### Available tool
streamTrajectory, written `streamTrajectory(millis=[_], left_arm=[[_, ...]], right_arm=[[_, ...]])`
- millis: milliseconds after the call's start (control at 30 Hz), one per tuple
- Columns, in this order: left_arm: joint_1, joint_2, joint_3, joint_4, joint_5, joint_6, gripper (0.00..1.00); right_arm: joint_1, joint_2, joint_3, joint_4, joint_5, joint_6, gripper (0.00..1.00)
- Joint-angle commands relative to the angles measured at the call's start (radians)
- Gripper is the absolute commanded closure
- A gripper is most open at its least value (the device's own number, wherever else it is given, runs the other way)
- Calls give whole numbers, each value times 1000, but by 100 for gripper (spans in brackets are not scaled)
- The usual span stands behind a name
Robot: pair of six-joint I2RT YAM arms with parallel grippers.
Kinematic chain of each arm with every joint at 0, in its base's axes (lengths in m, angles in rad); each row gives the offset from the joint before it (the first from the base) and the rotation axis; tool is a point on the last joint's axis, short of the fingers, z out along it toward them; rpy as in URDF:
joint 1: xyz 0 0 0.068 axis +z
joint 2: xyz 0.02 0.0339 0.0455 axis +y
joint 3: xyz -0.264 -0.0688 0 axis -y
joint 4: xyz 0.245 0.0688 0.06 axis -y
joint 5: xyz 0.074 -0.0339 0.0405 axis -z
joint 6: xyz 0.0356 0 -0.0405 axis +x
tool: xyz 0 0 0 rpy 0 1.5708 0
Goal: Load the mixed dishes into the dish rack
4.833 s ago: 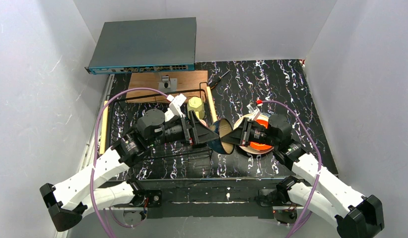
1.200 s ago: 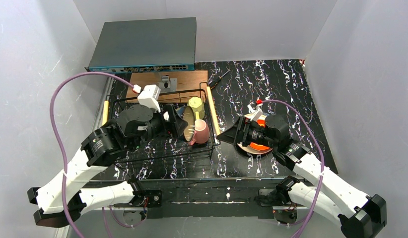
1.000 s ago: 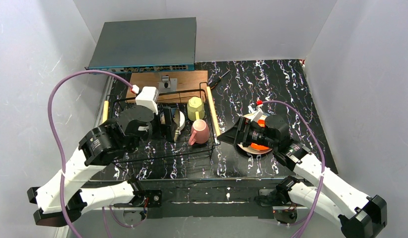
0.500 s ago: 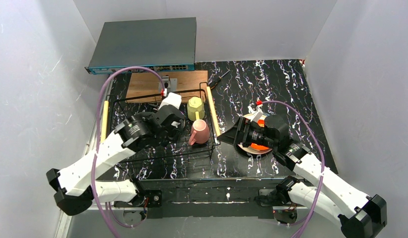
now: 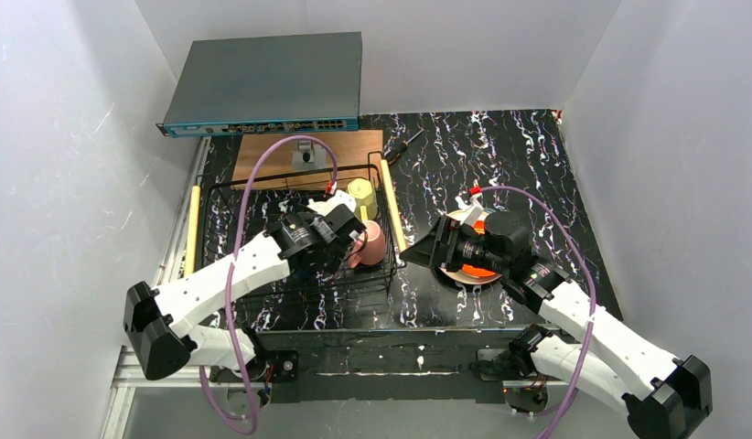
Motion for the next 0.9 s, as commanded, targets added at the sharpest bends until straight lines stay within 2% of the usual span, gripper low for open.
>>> streamTrajectory(millis=[0,433,667,733,867], left_arm=[[6,24,-5,54,-61,11,100],[6,150,-77,102,-84,3,100],[6,149,-118,152,13,-12,99],[6,143,-122,165,54,-15,91],[6,137,-126,175,106,-35,63]], right_arm=[[6,1,45,27,11,-19,2],[4,14,45,29,9,-26,2],[5,26,43,37,5,-26,2],[5,25,39,39,5,-25,2],[5,22,35,38,7,-25,2]])
